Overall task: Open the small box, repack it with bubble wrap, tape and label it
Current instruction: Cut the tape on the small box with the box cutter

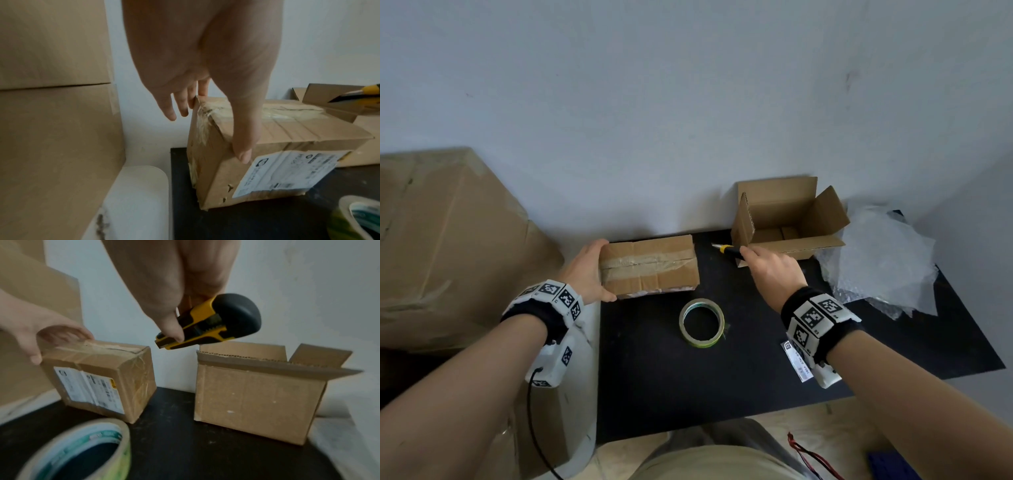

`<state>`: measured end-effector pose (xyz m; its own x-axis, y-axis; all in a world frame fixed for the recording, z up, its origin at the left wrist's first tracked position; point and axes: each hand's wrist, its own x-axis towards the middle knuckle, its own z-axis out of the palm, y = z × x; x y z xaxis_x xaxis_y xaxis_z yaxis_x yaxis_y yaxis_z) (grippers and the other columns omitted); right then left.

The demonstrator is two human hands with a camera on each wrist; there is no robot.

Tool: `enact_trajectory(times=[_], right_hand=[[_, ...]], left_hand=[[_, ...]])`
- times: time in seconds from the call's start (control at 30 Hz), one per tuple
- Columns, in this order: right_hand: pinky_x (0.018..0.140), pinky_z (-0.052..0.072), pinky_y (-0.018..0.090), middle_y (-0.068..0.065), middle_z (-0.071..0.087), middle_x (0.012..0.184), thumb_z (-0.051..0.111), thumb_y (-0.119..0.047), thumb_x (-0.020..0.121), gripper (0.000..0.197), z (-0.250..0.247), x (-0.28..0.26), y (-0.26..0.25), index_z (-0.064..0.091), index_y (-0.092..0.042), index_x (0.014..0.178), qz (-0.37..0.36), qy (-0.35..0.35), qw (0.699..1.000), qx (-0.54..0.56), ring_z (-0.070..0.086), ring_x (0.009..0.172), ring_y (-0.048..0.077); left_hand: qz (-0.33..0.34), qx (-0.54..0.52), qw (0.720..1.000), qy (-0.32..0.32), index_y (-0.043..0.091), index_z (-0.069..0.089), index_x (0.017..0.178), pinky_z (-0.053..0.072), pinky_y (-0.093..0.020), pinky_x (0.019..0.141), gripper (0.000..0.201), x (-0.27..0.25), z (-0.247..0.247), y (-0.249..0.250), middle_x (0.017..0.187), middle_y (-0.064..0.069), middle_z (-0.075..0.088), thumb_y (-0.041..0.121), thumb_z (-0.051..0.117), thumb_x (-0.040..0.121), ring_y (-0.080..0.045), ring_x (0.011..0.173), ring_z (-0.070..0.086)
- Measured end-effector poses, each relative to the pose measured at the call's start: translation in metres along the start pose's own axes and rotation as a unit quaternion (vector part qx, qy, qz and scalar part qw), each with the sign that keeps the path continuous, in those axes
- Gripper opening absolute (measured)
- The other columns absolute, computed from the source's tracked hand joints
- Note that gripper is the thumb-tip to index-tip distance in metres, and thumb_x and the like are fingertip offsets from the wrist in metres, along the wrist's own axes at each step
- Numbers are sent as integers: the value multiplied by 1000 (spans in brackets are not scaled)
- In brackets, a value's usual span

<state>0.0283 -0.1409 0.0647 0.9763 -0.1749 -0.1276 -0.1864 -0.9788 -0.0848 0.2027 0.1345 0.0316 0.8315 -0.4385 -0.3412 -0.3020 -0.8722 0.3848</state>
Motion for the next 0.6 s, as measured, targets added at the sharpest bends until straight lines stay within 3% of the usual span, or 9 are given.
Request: enact_trajectory(times=[0.17,0.33,0.43,0.5,0.6], right_hand=[[90,48,38,9,62,117,51,-13,93,39,-3,6,-8,48,-14,132,54,-8,983,177,58,106,26],[93,47,32,7,57,128,59,-13,90,54,0,12,-14,38,-21,139,106,-42,946,304,55,116,21],[90,45,29,8,55,129,59,-13,90,53,2,17,-14,40,-26,138,120,-51,925,357,53,118,20],[88,45,28,9,55,129,58,-13,91,50,2,20,-14,43,-26,136,137,-59,906,397,52,119,20],[82,46,27,10,53,130,58,-10,91,48,1,23,-13,46,-24,136,160,-78,868,464,52,118,21]], left_hand=[[-29,6,999,-29,7,19,145,35,-37,105,114,9,-1,9,143,-14,32,16,89,55,-29,129,38],[-34,9,997,-63,6,15,147,29,-36,112,123,19,-2,13,150,-11,26,35,90,54,-25,137,30],[-16,14,998,-52,13,26,145,32,-41,110,117,27,-2,21,146,-7,35,57,83,53,-25,133,35],[10,52,998,-47,19,30,144,27,-50,111,115,31,-1,28,147,-4,36,68,77,52,-25,135,31],[56,86,993,-50,18,28,145,26,-47,113,110,35,2,40,149,-3,33,61,78,57,-24,137,30]])
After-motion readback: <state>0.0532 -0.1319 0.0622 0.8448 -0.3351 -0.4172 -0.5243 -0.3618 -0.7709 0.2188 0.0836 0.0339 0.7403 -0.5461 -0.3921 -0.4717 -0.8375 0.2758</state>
